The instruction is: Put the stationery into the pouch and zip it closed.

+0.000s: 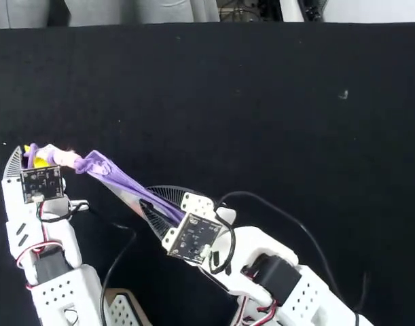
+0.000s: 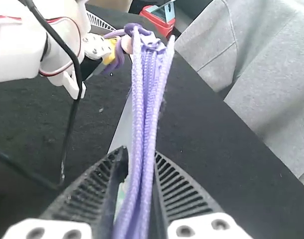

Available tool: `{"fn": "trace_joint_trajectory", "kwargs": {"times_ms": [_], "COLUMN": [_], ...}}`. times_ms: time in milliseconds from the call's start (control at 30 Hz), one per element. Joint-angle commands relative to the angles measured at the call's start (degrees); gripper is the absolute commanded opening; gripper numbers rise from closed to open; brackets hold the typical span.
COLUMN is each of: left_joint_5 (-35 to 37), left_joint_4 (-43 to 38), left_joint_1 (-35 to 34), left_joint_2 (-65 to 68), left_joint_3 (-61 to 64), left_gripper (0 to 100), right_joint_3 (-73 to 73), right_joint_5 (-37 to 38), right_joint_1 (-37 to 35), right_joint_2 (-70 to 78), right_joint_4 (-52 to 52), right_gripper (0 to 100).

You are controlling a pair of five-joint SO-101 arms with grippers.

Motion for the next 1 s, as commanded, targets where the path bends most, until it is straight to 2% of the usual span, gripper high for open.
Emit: {"fn": "trace_joint_trajectory", "kwargs": {"times_ms": [0, 200, 367, 633, 800, 967], "left_joint_5": [5.4, 13.3, 16.9, 16.7, 16.5, 16.5], "left_joint_4": [-0.1, 22.0, 35.3, 44.0, 59.3, 76.7], "left_joint_1": [-3.5, -5.1, -5.4, -5.4, -5.4, -5.1], "left_joint_2": [4.7, 19.6, 32.8, 52.7, 68.9, 84.1], "left_joint_3": [-2.2, -22.8, -40.0, -62.3, -86.6, -117.4], "left_gripper": [3, 3, 3, 3, 3, 3], "right_joint_3": [1.1, 1.1, 1.1, 1.1, 1.1, 1.1], "right_joint_5": [0.8, 0.8, 0.8, 0.9, 0.9, 0.9], "right_joint_1": [0.5, 0.6, 1.6, 3.6, 3.6, 3.6], "right_joint_2": [0.8, 0.8, 0.8, 0.8, 0.8, 0.8], "right_joint_4": [2.3, 2.3, 2.3, 1.6, 1.5, 1.5], "right_gripper": [1.1, 1.1, 1.1, 1.1, 1.1, 1.1]}}
